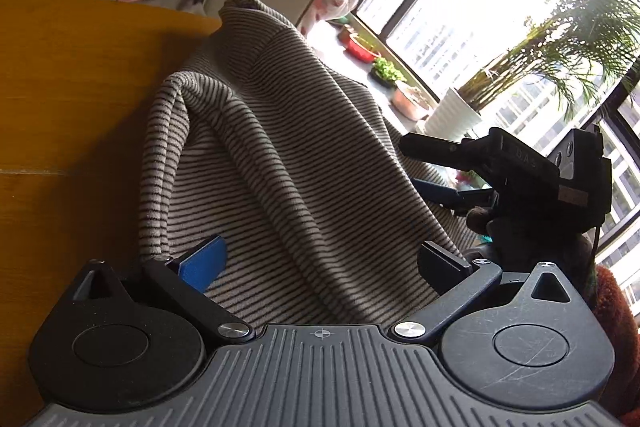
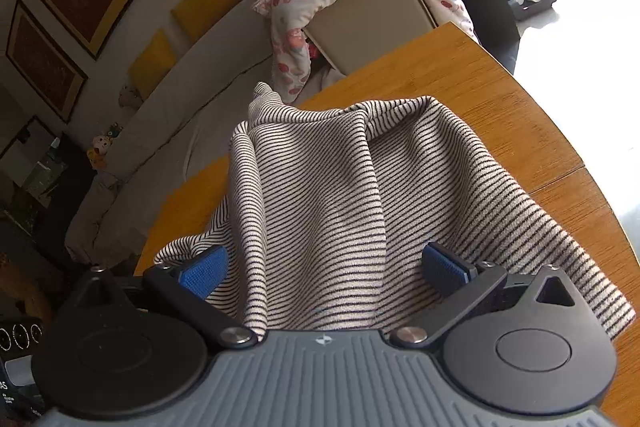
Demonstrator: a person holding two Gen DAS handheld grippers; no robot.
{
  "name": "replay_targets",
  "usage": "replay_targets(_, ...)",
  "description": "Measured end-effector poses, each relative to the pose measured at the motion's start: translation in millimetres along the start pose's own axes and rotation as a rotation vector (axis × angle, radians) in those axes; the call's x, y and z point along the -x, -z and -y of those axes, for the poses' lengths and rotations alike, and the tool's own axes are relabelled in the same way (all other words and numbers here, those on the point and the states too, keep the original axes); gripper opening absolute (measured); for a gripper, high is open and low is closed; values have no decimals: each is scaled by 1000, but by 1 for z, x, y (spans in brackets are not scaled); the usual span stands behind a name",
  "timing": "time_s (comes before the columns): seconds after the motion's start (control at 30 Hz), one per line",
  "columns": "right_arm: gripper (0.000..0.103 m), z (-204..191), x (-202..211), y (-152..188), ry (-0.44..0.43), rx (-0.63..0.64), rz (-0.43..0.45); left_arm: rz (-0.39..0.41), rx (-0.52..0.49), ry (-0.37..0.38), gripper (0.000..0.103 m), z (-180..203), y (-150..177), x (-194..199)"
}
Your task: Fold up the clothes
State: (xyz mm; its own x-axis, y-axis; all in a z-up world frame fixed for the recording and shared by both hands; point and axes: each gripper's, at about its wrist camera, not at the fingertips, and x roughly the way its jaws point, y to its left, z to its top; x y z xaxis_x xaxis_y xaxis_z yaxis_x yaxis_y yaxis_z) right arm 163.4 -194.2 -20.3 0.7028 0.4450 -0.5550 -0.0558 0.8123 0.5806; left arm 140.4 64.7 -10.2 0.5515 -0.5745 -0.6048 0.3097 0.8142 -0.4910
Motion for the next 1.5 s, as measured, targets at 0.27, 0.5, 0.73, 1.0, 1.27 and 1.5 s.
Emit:
replay_targets(0.27, 103, -5, 72, 77, -143, -30, -60, -96, -16, 41, 103, 4, 54, 61)
replay_targets(0.5, 103, -11, 88, 101, -150, -6, -30, -76, 131, 204, 103, 0, 51, 72)
replay_targets(0.73, 103, -4, 87, 97, -166, -63, -19, -67, -17, 34, 84, 33, 31, 13)
replay_targets(1.0, 103, -6, 82, 95, -150, -80, -8, -3, 1, 27, 11, 20, 2, 21)
replay_targets(1.27, 103, -14, 75, 93, -124, -74, -26, 337, 221, -170, 12, -81, -78, 124)
replay_targets(1.5, 103, -22, 67, 86, -113, -20, -77, 166, 465, -155, 60, -161, -35, 124)
